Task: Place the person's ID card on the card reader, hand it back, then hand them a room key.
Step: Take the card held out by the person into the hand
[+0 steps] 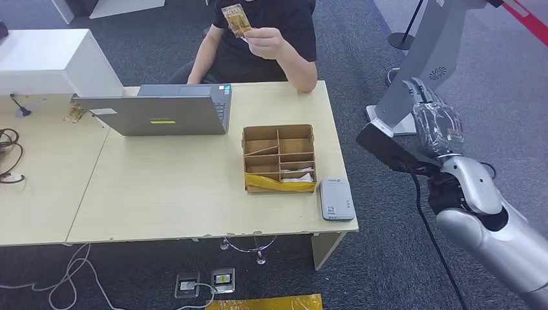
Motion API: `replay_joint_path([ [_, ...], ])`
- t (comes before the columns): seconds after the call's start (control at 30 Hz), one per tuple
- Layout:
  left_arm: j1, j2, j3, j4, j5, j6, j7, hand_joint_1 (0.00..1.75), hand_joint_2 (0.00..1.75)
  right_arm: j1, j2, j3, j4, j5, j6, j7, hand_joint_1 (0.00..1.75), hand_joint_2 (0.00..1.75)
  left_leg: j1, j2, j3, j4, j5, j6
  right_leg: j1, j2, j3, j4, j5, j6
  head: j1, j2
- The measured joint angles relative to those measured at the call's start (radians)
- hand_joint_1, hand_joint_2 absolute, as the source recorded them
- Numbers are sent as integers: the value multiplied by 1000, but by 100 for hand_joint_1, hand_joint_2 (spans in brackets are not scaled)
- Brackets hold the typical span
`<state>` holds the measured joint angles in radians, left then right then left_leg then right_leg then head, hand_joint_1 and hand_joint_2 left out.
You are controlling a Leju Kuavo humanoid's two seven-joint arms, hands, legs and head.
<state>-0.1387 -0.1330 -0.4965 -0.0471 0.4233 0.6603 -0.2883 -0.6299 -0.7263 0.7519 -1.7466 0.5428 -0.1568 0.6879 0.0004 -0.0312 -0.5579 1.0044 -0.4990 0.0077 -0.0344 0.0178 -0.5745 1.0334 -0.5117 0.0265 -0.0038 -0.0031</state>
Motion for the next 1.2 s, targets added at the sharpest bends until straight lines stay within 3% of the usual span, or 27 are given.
replay_joint_path([
  [0.3,3,-3,28,-15,-67,0,20,0,0,-20,1,49,25,67,31,6,0,175,0,0,0,0,0,0,0,0,0,0,0,0,0,0],
  [0.5,21,-23,173,-95,-247,0,73,0,0,-58,62,170,189,186,-25,-7,0,175,1,0,0,0,0,0,1,0,0,0,0,0,0,0],
  [0.73,32,-31,235,-124,-305,0,90,0,0,-62,98,204,259,196,-57,-11,0,175,1,0,0,0,0,0,1,0,0,0,0,0,0,0],
  [0.77,34,-32,241,-127,-308,0,91,0,0,-62,101,206,265,195,-58,-12,34,175,1,0,0,0,0,0,1,0,0,0,0,0,0,0],
  [0.87,38,-32,256,-137,-315,0,92,0,0,-62,108,210,278,197,-58,-12,165,175,1,0,0,0,0,0,1,0,0,0,0,0,0,0],
  [0.9,39,-32,261,-139,-318,0,92,0,0,-62,110,211,281,198,-58,-12,175,175,1,0,0,0,0,0,1,0,0,0,0,0,0,0],
  [1.2,48,-32,296,-157,-347,0,91,0,0,-53,121,211,295,193,-66,-9,175,175,1,0,0,0,0,0,1,0,0,-1,0,0,0,0],
])
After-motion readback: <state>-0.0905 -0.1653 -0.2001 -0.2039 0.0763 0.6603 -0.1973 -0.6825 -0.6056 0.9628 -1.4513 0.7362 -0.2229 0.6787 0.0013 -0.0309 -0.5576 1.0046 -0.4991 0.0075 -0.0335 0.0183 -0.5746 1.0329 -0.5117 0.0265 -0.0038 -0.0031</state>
